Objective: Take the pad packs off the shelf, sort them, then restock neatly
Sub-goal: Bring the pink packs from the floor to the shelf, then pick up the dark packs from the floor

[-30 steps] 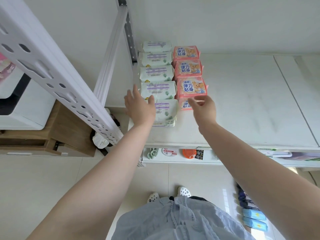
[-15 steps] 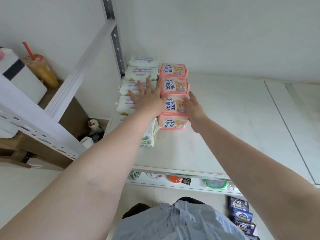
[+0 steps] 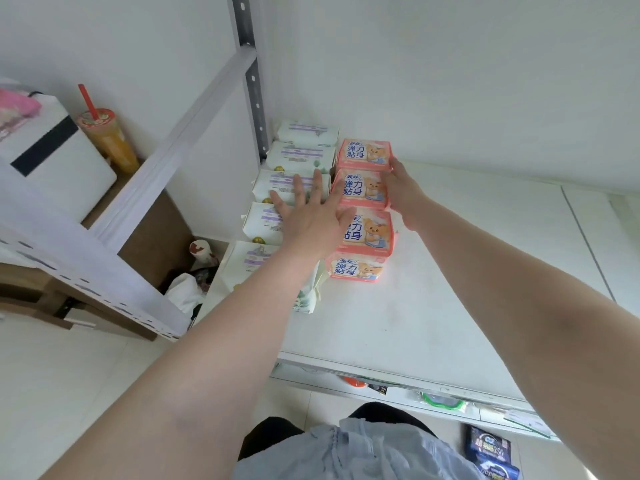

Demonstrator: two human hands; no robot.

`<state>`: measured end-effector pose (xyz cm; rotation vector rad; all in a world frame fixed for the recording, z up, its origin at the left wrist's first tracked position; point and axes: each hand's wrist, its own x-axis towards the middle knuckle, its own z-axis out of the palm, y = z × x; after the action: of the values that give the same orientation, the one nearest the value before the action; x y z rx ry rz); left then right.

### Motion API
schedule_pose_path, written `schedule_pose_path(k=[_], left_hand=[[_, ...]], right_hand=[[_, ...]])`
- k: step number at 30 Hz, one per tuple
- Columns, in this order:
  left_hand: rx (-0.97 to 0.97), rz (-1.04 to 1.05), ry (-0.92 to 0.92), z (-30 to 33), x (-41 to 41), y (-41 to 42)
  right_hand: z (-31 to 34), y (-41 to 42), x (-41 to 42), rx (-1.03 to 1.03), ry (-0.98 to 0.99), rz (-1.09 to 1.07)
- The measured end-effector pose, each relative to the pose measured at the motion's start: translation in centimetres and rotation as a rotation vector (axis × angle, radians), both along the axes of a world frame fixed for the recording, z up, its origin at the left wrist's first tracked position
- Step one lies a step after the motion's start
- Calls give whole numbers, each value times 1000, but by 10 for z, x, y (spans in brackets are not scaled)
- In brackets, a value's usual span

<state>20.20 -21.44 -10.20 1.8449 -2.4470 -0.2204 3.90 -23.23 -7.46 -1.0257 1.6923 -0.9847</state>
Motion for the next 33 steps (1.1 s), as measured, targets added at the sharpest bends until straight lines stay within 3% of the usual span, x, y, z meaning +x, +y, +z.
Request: schedule_pose_path(k=[8,13,17,22,29,33], left_hand=[[0,1,11,6,0,2],[-80,-65,123,32,-11,18],[-110,-307,319,50,-37,65],[16,-562,378,39,-51,164],[159,-789,401,17,-65,304],[217,-910,303,1,-84,374]], right_hand=[[2,9,-15,31,78,-69],[0,63,-47,1,144,-176],[-3,143,-51,-61,210,-179],[-8,273,-34,-68,365,-257],[-28,459,-18,109,397,-451],[-38,553,-27,238,424,-505]])
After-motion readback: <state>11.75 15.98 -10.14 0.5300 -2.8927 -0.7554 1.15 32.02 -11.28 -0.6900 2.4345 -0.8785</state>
